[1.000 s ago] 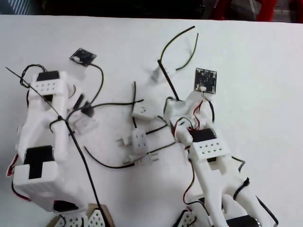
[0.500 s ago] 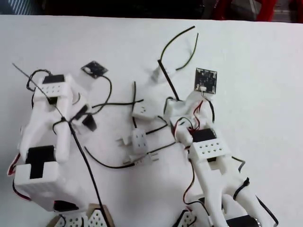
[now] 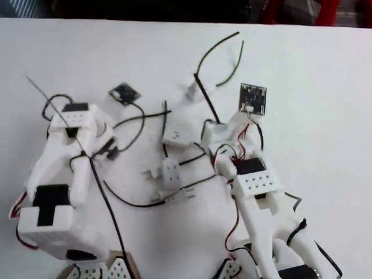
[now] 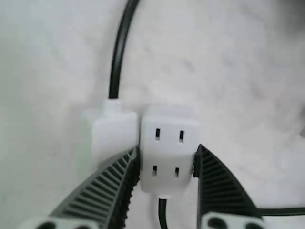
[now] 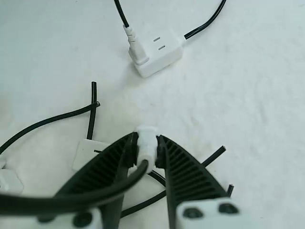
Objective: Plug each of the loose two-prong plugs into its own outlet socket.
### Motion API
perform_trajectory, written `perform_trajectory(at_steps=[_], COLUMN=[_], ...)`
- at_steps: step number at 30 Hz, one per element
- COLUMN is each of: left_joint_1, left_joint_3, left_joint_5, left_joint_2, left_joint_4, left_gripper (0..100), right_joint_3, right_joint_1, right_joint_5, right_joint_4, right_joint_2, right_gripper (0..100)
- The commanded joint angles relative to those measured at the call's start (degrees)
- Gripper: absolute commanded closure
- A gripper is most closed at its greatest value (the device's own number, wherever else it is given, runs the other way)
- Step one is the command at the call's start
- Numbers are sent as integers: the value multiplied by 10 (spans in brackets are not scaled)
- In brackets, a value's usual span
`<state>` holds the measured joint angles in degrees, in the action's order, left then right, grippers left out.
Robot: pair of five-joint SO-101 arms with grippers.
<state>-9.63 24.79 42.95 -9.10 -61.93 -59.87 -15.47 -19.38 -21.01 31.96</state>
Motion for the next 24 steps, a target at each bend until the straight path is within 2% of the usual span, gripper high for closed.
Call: perform_trajectory(at_steps=[1, 6, 19, 24], left_joint_1=[16, 36, 154, 159], left_joint_3=[-3, -1, -27, -80], left_joint_5=[5, 2, -149, -191], left_joint_2=[-6, -7, -1, 0], left_joint_4=[-36, -50, -83, -149], left_gripper=[815, 815, 814, 744], right_joint_3=[18, 18, 18, 18], right_joint_1=[-3, -3, -3, -3], right_joint_5=[7, 7, 7, 7], right_joint_4=[7, 7, 7, 7], right_joint_2=[1, 1, 1, 1], right_gripper=[981, 981, 981, 981])
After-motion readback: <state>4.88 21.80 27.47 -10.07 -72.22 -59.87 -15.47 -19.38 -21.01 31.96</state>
